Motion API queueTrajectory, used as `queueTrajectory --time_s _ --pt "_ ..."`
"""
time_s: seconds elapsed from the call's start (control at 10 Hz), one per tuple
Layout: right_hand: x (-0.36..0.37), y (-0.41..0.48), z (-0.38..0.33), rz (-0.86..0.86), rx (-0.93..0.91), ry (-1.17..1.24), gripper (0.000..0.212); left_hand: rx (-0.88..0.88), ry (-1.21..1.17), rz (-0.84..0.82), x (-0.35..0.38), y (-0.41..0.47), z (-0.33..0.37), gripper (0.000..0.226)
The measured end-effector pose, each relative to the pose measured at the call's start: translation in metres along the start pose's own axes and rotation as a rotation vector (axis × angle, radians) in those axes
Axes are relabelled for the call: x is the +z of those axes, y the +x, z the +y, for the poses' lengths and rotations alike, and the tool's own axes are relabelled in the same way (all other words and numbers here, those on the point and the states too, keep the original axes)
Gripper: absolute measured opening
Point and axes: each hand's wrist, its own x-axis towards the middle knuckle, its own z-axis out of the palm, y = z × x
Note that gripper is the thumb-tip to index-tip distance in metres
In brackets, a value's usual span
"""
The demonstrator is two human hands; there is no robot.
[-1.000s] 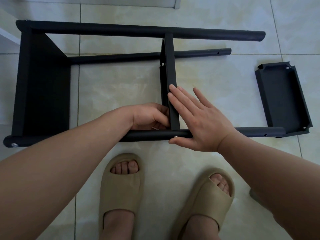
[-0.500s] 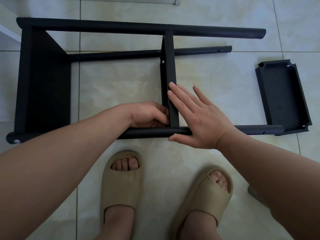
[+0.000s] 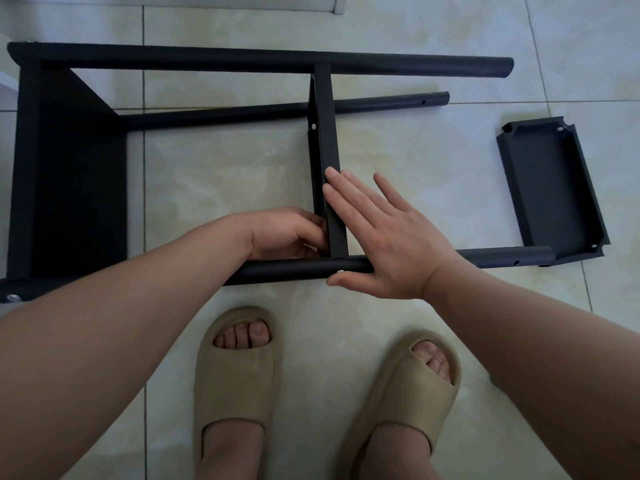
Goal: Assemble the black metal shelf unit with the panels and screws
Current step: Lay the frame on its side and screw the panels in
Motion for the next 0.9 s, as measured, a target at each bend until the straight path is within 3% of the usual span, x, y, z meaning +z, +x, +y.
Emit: queueTrajectory --time_s 0.1,0.2,0.4,0.7,0.9 --pt "0.0003 0.0001 0.0004 0.009 -0.001 0.005 0.104 -0.072 0.168 -0.003 0.0 -0.0018 -0.0015 0.011" --pt "0.0006 -0.0001 0.0002 0.018 -0.001 0.006 0.104 -0.028 0.175 0.062 -0.0016 0.0001 -0.0037 0.014" --pt "0.0008 -0.0004 0.0003 0.012 -0.003 0.001 0.105 -0.006 -0.007 0.003 -0.0001 -0.0009 -0.001 0.023" --pt "0.0009 -0.0002 0.0001 0.006 -0.002 -0.002 0.105 -0.04 0.109 0.007 -0.0008 -0.0013 -0.004 0.019" --pt "0.0 0.0001 -0.0004 -0.005 0.001 -0.004 0.105 -0.012 -0.046 -0.022 -0.0005 -0.0019 -0.0003 0.016"
